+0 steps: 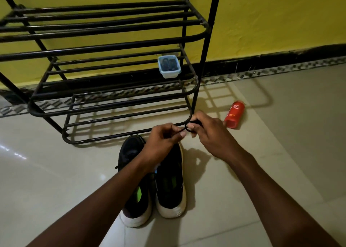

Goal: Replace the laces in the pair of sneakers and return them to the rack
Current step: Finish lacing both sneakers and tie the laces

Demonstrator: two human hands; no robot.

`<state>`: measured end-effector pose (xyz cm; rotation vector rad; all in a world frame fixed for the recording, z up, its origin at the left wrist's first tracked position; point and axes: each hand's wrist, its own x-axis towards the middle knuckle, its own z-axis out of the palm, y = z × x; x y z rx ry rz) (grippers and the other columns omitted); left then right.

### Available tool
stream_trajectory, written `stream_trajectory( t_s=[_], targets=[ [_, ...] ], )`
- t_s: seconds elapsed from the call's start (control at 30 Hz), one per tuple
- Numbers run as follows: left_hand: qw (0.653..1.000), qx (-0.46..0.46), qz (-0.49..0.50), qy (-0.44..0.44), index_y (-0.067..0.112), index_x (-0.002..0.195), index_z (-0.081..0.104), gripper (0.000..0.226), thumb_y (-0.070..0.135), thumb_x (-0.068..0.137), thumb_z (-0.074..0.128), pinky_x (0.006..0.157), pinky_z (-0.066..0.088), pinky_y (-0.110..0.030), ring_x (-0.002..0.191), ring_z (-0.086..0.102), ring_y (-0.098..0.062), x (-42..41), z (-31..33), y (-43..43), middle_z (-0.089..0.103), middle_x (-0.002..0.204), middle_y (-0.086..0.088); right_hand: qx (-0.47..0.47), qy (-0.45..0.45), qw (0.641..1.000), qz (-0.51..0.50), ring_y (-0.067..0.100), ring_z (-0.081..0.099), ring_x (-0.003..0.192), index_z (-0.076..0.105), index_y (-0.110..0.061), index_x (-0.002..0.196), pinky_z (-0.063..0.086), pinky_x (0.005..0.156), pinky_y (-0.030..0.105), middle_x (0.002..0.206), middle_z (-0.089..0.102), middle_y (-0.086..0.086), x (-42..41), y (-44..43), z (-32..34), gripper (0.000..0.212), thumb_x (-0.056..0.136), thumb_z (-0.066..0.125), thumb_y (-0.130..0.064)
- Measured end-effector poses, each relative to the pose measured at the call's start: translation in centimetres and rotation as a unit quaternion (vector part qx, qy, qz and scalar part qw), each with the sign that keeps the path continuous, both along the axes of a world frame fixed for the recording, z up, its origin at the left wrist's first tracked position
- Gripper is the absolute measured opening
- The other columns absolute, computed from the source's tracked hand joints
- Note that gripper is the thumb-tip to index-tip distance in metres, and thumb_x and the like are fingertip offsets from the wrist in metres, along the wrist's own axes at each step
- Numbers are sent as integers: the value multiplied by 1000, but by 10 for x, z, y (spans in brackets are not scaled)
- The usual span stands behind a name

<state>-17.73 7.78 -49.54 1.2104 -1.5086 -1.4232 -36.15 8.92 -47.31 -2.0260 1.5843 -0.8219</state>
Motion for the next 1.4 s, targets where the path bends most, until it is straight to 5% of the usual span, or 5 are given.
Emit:
stream_trajectory(
  t_s=[0.43,0.73,0.97,1.13,1.4],
  targets=[
    [996,51,29,65,10,98,63,9,18,101,59,48,39,-17,58,40,-11,15,11,-13,45,68,0,166,140,976,6,10,49,98,61,-28,90,31,81,36,98,54,-11,-22,13,-41,23,93,49,-8],
    [996,-17,75,46,7,105,67,15,9,103,53,50,38,-14,59,50,-3,11,21,-12,64,84,0,158,-55,983,-76,17,66,78,64,-20,108,51,61,22,91,67,4,-45,11,-40,36,87,58,8],
    [985,-149,20,-83,12,97,72,9,11,98,63,60,49,-16,69,63,1,0,33,-10,68,85,5,104,-195,975,17,-4,59,119,61,-29,126,51,94,31,119,69,-13,-4,2,-16,49,85,70,-3],
    [983,-155,50,-90,17,93,74,13,11,97,63,62,52,-21,71,64,-3,-1,37,-17,69,83,6,135,-236,962,23,6,73,83,72,-10,101,49,71,16,86,76,1,14,4,-26,10,97,63,-9],
    [987,-100,109,-61,15,90,74,12,11,96,64,56,48,-22,65,60,-9,11,36,-28,66,74,6,110,-274,954,-45,6,40,56,70,-14,91,33,56,21,58,44,-11,-5,29,-75,26,105,50,-22]
  ],
)
